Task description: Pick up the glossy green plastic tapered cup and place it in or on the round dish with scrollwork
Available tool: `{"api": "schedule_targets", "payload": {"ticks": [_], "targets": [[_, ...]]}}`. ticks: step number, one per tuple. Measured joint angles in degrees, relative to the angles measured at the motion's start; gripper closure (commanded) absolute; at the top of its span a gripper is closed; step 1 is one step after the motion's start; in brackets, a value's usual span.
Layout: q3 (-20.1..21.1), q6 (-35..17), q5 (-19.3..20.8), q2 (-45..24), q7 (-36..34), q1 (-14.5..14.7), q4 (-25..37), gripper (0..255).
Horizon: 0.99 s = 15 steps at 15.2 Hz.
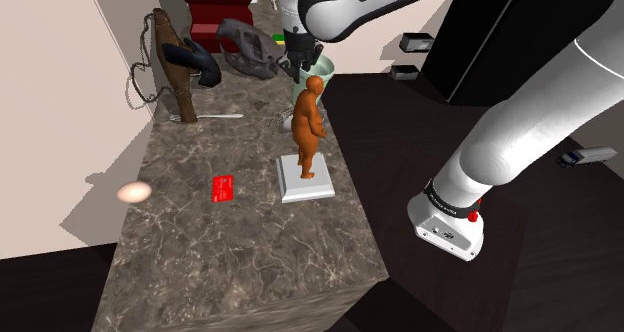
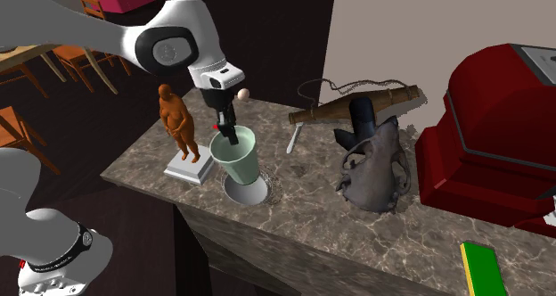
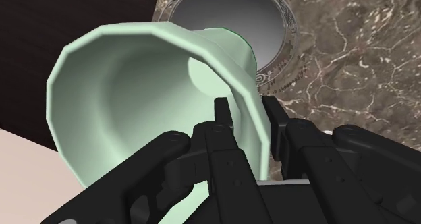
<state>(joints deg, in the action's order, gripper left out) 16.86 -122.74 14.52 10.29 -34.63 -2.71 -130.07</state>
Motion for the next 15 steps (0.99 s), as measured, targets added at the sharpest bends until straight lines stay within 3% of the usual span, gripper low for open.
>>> {"api": "schedule_targets", "payload": {"ticks": [8,14,15], "targets": [[0.3,-5.6,2.1,-2.8,-2.5,-0.4,-3.3,255],[0.4,-6.3,2.4,-3.2,-2.9,-0.4,-3.6,255],[0.4,-6.3,2.4,-3.2,-2.9,-0.4,-3.6,0]]}}
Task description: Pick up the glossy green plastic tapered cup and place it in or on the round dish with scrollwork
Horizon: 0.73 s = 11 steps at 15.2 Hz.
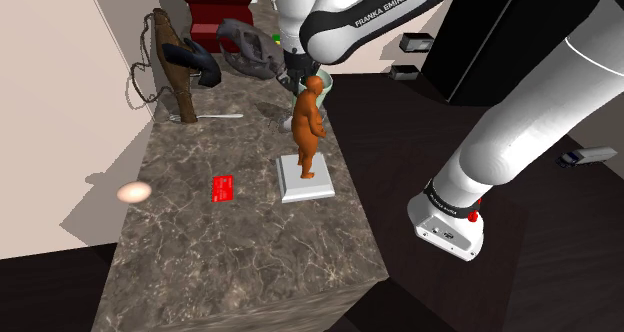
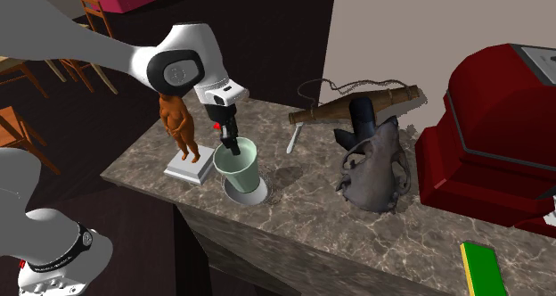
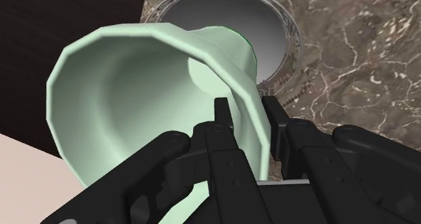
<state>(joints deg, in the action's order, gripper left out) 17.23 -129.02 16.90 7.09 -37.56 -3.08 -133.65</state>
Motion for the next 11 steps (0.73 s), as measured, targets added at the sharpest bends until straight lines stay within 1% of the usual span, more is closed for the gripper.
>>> {"api": "schedule_targets", "payload": {"ticks": [6,11], "targets": [[0.0,0.0,0.0,0.0,0.0,0.0,0.0,0],[0.5,6.4,-2.5,3.4,1.6,1.0,3.3,0]]}}
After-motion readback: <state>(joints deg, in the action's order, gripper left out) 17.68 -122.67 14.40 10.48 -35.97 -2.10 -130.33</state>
